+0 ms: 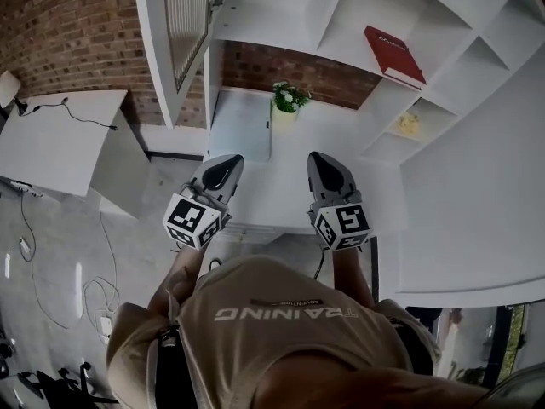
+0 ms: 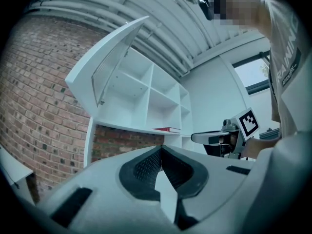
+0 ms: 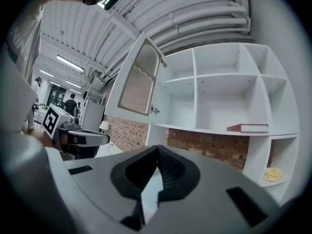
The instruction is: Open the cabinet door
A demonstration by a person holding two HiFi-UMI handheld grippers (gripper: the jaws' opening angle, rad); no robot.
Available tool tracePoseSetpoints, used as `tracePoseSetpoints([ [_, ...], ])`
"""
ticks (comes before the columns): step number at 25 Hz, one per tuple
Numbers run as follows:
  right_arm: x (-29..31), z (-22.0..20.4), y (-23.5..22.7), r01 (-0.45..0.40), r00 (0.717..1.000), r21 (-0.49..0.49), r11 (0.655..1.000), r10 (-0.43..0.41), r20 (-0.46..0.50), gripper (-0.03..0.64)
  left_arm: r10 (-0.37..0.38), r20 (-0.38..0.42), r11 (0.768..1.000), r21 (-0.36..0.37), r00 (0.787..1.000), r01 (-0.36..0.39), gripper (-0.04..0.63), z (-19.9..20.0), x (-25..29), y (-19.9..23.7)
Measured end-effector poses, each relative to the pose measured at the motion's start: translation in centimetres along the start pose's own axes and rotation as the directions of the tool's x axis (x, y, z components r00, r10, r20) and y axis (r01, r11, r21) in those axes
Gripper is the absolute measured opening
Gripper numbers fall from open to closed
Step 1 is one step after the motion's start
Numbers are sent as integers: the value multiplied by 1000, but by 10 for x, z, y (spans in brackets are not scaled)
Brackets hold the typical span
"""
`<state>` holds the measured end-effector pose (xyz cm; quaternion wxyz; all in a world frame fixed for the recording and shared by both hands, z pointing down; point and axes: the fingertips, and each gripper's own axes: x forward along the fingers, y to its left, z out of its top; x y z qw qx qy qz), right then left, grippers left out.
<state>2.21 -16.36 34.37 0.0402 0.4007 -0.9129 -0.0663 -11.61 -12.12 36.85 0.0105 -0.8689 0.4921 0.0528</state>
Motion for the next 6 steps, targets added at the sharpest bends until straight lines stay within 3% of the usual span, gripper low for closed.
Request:
tracePoseSetpoints([
  [6,-1,-2,13,-1,1000,10,1000,1,6,14,-15,-9,998,-55,1000,15,8,-9,-6,3],
])
